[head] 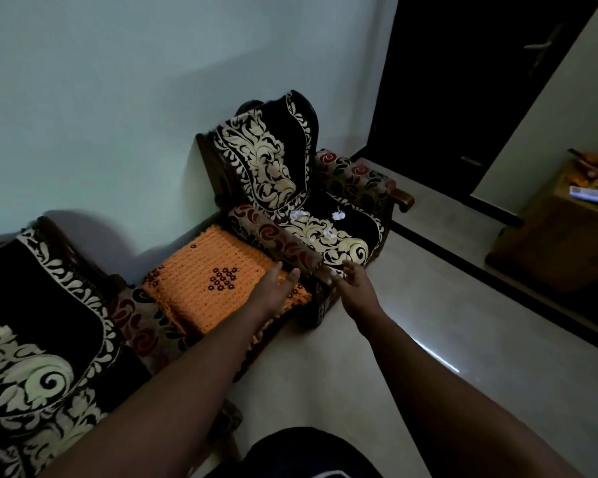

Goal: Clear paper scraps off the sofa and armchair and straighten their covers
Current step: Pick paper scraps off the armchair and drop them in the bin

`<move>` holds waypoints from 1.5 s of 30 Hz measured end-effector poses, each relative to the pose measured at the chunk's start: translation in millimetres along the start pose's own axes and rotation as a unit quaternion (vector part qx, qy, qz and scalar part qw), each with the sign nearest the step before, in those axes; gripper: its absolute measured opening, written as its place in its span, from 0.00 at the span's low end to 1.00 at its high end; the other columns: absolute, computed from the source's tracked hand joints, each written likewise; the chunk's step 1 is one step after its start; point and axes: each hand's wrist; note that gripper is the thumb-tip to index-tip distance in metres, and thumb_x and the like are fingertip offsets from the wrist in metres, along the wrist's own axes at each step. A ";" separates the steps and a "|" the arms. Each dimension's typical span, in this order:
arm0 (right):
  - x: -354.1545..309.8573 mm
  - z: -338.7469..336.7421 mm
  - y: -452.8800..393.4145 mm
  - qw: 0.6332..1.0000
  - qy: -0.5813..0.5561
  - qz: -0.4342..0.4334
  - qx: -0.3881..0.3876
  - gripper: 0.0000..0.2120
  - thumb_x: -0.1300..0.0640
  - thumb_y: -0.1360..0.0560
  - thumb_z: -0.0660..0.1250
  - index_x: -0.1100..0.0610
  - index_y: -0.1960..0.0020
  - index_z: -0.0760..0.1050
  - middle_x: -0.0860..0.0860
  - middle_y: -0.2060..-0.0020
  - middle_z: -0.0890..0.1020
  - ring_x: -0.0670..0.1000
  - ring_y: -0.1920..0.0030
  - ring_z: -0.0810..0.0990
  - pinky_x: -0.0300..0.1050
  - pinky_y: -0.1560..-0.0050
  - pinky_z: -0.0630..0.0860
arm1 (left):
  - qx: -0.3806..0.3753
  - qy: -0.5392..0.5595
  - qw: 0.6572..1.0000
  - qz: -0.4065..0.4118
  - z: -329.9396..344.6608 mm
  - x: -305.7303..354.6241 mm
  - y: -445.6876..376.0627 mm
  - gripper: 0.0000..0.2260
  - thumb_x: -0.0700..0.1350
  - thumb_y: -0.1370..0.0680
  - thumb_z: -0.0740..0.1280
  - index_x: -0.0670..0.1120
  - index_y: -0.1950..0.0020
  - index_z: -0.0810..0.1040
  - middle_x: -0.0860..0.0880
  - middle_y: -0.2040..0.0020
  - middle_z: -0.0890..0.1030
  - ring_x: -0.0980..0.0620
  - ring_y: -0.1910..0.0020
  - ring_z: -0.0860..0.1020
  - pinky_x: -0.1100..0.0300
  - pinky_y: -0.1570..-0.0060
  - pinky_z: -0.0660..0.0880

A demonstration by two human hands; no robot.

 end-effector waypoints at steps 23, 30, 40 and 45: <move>-20.5 -8.3 -249.7 0.997 -0.009 0.080 -0.018 0.24 0.45 0.23 0.71 0.46 0.30 0.69 0.51 0.32 0.72 0.52 0.33 0.73 0.48 0.44 0.78 | -0.014 0.091 0.993 -0.070 12.2 67.4 -232.1 0.41 0.71 0.26 0.62 0.53 0.19 0.56 0.47 0.20 0.61 0.45 0.24 0.65 0.43 0.29 0.68; -18.0 -28.0 -310.7 0.994 0.013 0.101 -0.041 0.25 0.46 0.22 0.70 0.48 0.28 0.67 0.55 0.28 0.70 0.54 0.30 0.72 0.60 0.34 0.75 | -0.008 0.071 0.993 -0.092 28.7 80.5 -284.4 0.44 0.75 0.28 0.62 0.52 0.19 0.57 0.47 0.20 0.61 0.44 0.24 0.64 0.47 0.30 0.67; -8.0 -20.9 -409.7 0.992 0.052 0.110 -0.044 0.26 0.49 0.20 0.68 0.53 0.25 0.65 0.56 0.27 0.69 0.49 0.38 0.72 0.45 0.47 0.72 | -0.031 0.013 0.994 -0.106 39.0 62.8 -396.4 0.51 0.83 0.35 0.57 0.56 0.19 0.53 0.45 0.22 0.65 0.44 0.25 0.67 0.40 0.29 0.68; -1.2 -8.8 -459.3 0.986 0.092 0.127 -0.049 0.26 0.47 0.21 0.68 0.51 0.26 0.66 0.53 0.28 0.70 0.52 0.33 0.73 0.54 0.36 0.75 | -0.045 -0.034 0.992 -0.115 33.9 66.8 -440.8 0.45 0.77 0.29 0.56 0.54 0.18 0.53 0.46 0.18 0.56 0.42 0.23 0.64 0.40 0.27 0.64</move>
Point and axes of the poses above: each hand's wrist, its own y-axis away from the middle knuckle, its own z-axis out of the palm, x = y × z
